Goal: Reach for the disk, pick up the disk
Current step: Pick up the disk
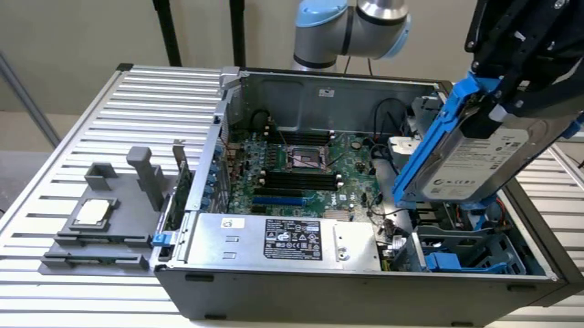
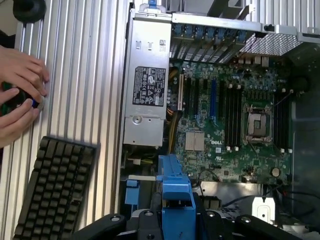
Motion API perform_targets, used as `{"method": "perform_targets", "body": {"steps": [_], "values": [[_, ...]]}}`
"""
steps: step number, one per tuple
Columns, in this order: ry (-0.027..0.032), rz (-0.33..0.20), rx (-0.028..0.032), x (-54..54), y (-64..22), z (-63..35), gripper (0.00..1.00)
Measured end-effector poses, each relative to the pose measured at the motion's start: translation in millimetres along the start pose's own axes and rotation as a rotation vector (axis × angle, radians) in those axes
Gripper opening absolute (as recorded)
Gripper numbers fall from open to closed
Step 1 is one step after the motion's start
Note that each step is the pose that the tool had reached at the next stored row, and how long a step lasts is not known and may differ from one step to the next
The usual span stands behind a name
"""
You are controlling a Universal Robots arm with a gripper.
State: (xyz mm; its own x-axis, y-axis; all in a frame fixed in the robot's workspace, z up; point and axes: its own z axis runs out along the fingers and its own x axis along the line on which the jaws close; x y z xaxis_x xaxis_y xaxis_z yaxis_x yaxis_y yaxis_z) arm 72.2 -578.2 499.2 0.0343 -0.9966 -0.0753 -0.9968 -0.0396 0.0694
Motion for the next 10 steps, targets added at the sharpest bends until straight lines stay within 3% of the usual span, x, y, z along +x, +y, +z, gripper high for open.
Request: {"method": "perform_targets", "body": {"steps": [10], "values": [[-0.0020, 0.000, -0.0003, 13.1, -44.6, -4.2, 0.33]]}}
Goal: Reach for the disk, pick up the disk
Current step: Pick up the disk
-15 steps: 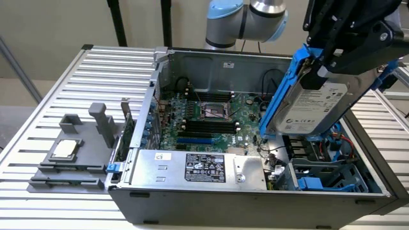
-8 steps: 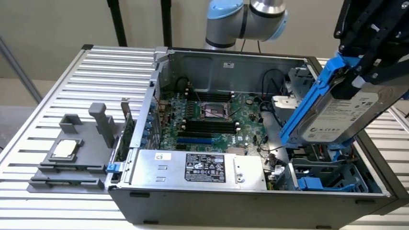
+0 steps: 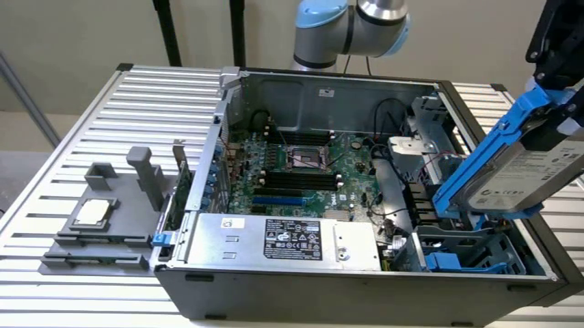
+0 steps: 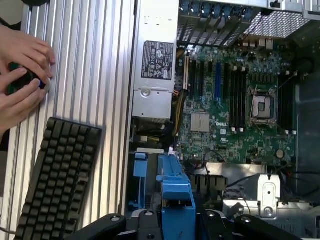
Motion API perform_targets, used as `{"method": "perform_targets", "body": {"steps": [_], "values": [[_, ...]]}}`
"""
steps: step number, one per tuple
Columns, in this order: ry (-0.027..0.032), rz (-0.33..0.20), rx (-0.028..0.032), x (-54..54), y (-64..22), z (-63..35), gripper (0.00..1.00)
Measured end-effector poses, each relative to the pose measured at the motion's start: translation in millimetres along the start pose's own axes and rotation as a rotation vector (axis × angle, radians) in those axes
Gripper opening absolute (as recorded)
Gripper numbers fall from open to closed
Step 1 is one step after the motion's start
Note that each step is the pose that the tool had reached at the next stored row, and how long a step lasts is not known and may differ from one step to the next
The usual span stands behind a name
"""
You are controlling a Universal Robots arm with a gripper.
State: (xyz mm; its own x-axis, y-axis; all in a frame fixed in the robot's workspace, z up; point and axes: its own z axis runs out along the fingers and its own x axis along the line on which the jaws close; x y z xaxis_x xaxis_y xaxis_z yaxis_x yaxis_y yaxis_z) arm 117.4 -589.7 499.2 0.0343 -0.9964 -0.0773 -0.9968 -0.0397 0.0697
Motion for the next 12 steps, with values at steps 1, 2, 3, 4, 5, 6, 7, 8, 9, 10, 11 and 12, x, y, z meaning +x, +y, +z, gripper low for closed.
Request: {"method": "perform_targets", "body": {"steps": [1, 2, 3, 4, 5, 6, 7, 8, 9, 10, 11, 12], "values": [[0.0000, 0.000, -0.0003, 1.3, -4.0, -0.4, 0.33], [-0.0002, 0.000, -0.0004, 2.3, -7.1, -0.6, 0.33], [0.0000, 0.000, -0.0004, 2.6, -7.9, -0.8, 0.33], [0.0001, 0.000, -0.0004, 2.6, -7.9, -0.8, 0.33], [0.0000, 0.000, -0.0004, 2.6, -7.9, -0.8, 0.33], [0.0001, 0.000, -0.0004, 2.6, -7.9, -0.8, 0.33], [0.0000, 0.000, -0.0004, 2.7, -8.0, -0.8, 0.33], [0.0000, 0.000, -0.0004, 2.7, -8.0, -0.8, 0.33], [0.0000, 0.000, -0.0004, 2.7, -8.0, -0.8, 0.33], [-0.0001, 0.000, -0.0004, 2.7, -8.0, -0.8, 0.33], [0.0000, 0.000, -0.0004, 2.7, -8.0, -0.8, 0.33], [0.0000, 0.000, -0.0004, 2.7, -8.0, -0.8, 0.33]]}}
